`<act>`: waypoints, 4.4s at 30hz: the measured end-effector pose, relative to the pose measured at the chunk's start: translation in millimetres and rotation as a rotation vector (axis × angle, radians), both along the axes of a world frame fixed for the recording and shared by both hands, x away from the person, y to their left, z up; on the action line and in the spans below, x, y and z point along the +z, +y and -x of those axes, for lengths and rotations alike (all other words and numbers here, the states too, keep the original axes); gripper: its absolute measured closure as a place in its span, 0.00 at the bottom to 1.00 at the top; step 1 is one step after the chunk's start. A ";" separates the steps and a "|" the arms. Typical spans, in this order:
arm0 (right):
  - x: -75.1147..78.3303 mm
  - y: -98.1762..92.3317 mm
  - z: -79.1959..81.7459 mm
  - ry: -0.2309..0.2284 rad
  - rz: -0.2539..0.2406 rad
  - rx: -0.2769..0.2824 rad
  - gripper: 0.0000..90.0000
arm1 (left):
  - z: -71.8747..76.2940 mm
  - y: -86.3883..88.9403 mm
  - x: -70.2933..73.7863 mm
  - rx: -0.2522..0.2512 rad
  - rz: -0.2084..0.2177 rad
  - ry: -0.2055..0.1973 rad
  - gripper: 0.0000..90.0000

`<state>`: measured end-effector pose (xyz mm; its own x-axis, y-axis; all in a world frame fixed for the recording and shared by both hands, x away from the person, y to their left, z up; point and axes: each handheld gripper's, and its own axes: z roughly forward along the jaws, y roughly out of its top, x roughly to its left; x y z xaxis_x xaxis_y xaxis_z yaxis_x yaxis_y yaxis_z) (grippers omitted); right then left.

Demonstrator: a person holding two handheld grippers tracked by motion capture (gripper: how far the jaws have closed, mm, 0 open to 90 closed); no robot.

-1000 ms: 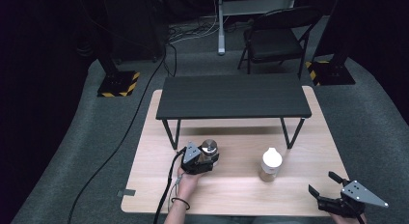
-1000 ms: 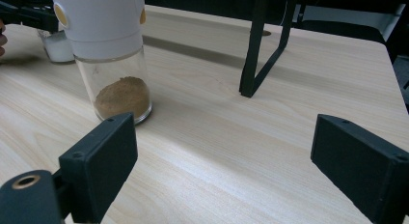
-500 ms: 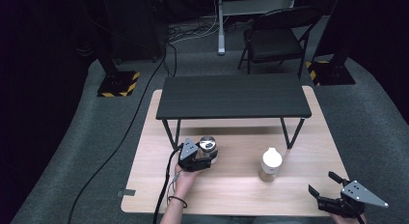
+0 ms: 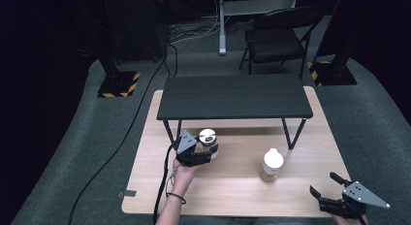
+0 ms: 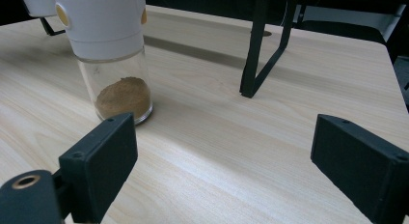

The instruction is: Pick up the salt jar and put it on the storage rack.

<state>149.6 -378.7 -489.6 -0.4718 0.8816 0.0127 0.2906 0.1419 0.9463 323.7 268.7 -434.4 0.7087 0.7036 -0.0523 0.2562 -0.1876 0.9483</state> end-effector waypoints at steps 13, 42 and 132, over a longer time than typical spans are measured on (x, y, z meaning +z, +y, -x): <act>0.1 0.3 -0.4 0.002 0.001 0.003 0.09 | -4.3 -1.0 36.3 -0.025 -0.025 -0.023 0.33; -0.4 -0.1 -1.5 0.002 -0.001 0.006 0.09 | -26.0 -14.4 113.0 -0.116 -0.031 -0.037 0.33; -0.7 0.9 -2.1 0.008 0.000 0.010 0.09 | -1.6 15.2 112.2 0.016 -0.072 -0.016 0.14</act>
